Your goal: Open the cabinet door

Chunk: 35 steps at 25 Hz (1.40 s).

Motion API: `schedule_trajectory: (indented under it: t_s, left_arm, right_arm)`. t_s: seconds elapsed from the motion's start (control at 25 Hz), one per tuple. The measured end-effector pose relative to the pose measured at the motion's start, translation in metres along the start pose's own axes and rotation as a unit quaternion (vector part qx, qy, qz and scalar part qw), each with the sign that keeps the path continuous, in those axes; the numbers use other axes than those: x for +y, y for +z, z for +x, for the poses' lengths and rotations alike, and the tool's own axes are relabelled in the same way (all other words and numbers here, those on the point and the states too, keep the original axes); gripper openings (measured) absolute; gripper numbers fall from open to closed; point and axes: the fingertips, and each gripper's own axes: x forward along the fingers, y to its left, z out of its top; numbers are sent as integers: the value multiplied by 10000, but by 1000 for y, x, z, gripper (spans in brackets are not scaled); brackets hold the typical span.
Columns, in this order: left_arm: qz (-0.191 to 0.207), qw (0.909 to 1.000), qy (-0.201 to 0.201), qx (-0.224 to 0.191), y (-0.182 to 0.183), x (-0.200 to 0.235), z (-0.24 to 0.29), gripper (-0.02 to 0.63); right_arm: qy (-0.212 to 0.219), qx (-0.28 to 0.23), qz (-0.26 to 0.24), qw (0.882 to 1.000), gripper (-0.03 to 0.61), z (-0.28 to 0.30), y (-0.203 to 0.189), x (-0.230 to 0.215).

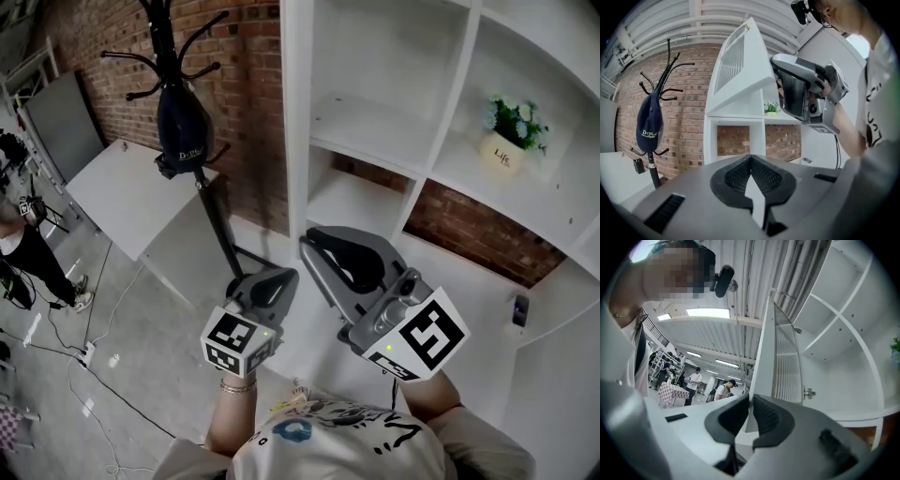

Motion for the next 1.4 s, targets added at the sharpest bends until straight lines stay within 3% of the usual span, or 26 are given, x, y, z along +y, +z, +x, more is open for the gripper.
schedule_trajectory:
  t_s: [0.48,0.84,1.4]
  left_arm:
    - [-63,9980,624,-26,-4,32,-31,14]
    - [-74,9953,964,-58,-5,51,-50,14]
    - [206,9908,1334,8,2,72,-82,14]
  right_arm:
    - [464,-80,-96,9988,44,33,-3,25]
    - [848,-196,151,9961,44,59,-8,36]
    - [937,-77,210,9954,32,100,-24,46]
